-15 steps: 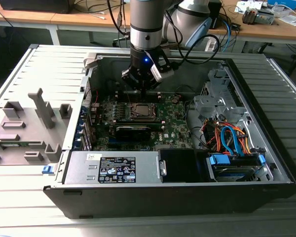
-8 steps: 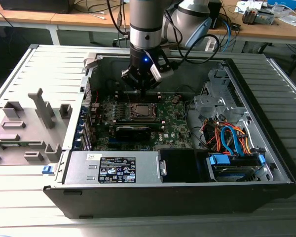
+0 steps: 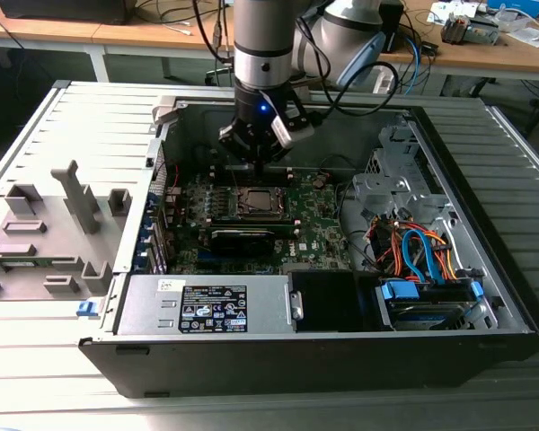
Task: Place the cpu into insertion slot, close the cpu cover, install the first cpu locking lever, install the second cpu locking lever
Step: 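Install the first cpu locking lever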
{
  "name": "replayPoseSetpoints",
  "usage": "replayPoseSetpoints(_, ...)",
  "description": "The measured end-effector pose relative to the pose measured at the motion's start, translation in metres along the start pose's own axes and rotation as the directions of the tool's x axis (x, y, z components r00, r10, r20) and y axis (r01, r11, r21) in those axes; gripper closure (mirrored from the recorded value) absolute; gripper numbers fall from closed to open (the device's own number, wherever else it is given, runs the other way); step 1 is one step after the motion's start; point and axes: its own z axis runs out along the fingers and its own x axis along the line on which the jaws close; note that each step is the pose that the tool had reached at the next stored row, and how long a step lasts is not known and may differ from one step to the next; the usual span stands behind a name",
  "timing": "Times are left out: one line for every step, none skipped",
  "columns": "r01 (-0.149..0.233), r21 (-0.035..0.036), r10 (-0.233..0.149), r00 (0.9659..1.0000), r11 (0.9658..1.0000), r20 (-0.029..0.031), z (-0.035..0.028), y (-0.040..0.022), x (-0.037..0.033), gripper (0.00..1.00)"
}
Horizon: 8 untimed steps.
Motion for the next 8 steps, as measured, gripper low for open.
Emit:
replayPoseSetpoints(0.000, 0.0000, 0.000, 1.0000, 1.0000, 0.0000, 0.0000, 0.0000, 0.0004, 0.89)
replayPoseSetpoints(0.000, 0.0000, 0.000, 1.0000, 1.0000, 0.0000, 0.0000, 0.0000, 0.0013, 0.89)
replayPoseSetpoints(0.000, 0.0000, 0.000, 1.0000, 1.0000, -0.0001, 0.0000, 0.0001, 0.0021, 0.89)
replayPoseSetpoints(0.000, 0.0000, 0.000, 1.0000, 1.0000, 0.0000, 0.0000, 0.0001, 0.0026, 0.89)
replayPoseSetpoints(0.000, 0.0000, 0.000, 1.0000, 1.0000, 0.0000, -0.0001, 0.0002, 0.0050, 0.89)
replayPoseSetpoints(0.000, 0.0000, 0.000, 1.0000, 1.0000, 0.0000, -0.0001, 0.0002, 0.0053, 0.89)
replayPoseSetpoints(0.000, -0.0001, 0.000, 1.0000, 1.0000, 0.0000, -0.0001, 0.0002, 0.0059, 0.89)
replayPoseSetpoints(0.000, 0.0000, 0.000, 1.0000, 1.0000, 0.0000, -0.0001, 0.0003, 0.0068, 0.89)
